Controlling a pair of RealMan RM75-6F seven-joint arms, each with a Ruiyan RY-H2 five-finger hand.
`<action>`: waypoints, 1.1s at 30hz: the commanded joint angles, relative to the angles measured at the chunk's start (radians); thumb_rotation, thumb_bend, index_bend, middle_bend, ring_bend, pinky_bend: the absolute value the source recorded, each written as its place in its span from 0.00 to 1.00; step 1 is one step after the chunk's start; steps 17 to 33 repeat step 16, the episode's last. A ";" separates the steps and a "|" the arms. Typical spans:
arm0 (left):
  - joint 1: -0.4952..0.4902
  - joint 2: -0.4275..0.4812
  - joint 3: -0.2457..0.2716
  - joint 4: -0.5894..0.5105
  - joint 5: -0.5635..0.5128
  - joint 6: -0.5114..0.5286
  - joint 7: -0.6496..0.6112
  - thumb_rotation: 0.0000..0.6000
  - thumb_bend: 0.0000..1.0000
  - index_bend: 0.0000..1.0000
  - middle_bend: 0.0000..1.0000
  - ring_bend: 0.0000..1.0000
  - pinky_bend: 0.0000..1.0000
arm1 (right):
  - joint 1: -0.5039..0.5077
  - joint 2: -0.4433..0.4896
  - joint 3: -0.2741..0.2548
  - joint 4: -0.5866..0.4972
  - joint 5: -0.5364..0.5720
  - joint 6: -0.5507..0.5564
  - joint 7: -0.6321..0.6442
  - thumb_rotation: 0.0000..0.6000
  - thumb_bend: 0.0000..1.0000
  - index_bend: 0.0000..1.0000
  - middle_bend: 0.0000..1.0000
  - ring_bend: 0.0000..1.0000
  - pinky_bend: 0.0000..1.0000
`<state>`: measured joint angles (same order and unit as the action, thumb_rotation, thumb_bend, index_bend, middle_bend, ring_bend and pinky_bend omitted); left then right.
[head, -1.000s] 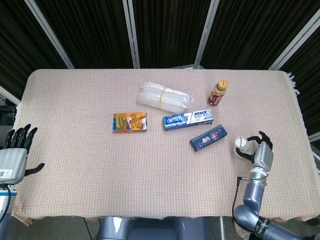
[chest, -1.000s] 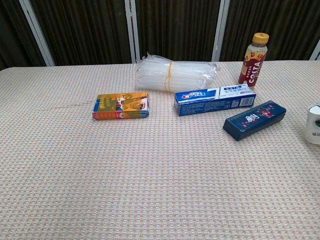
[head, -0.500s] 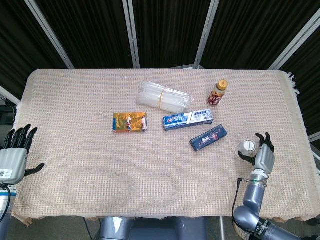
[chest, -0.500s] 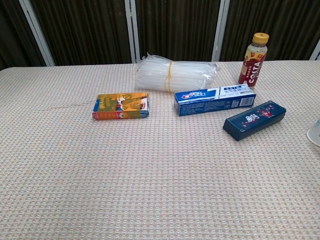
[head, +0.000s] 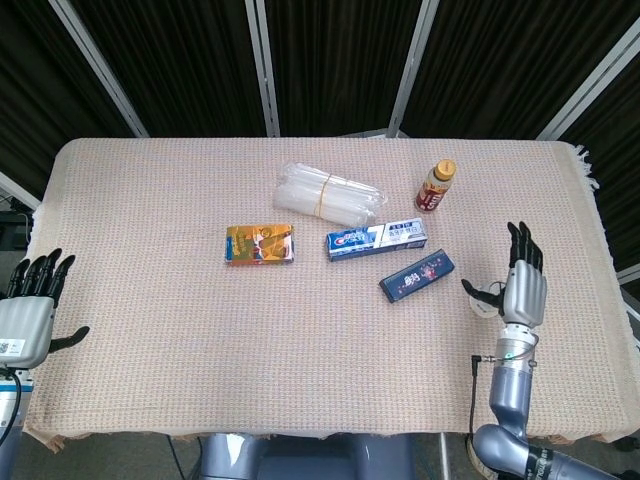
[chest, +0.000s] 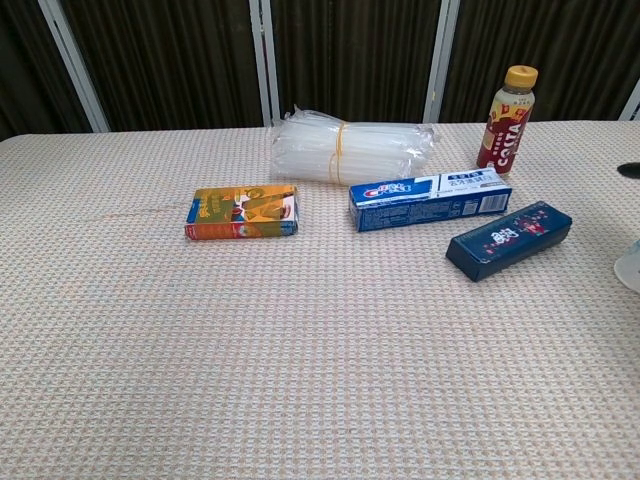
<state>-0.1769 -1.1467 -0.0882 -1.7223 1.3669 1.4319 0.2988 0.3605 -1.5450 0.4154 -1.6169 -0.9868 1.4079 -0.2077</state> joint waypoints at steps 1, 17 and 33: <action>0.000 0.000 0.000 0.001 0.001 -0.001 -0.003 1.00 0.01 0.00 0.00 0.00 0.00 | 0.027 0.178 -0.016 -0.128 0.005 -0.096 -0.137 1.00 0.10 0.07 0.00 0.00 0.00; 0.001 -0.004 -0.002 0.003 0.000 0.002 -0.002 1.00 0.01 0.00 0.00 0.00 0.00 | -0.023 0.295 -0.172 -0.018 -0.151 -0.125 -0.154 1.00 0.05 0.01 0.00 0.00 0.00; 0.001 -0.004 -0.002 0.003 0.000 0.002 -0.002 1.00 0.01 0.00 0.00 0.00 0.00 | -0.023 0.295 -0.172 -0.018 -0.151 -0.125 -0.154 1.00 0.05 0.01 0.00 0.00 0.00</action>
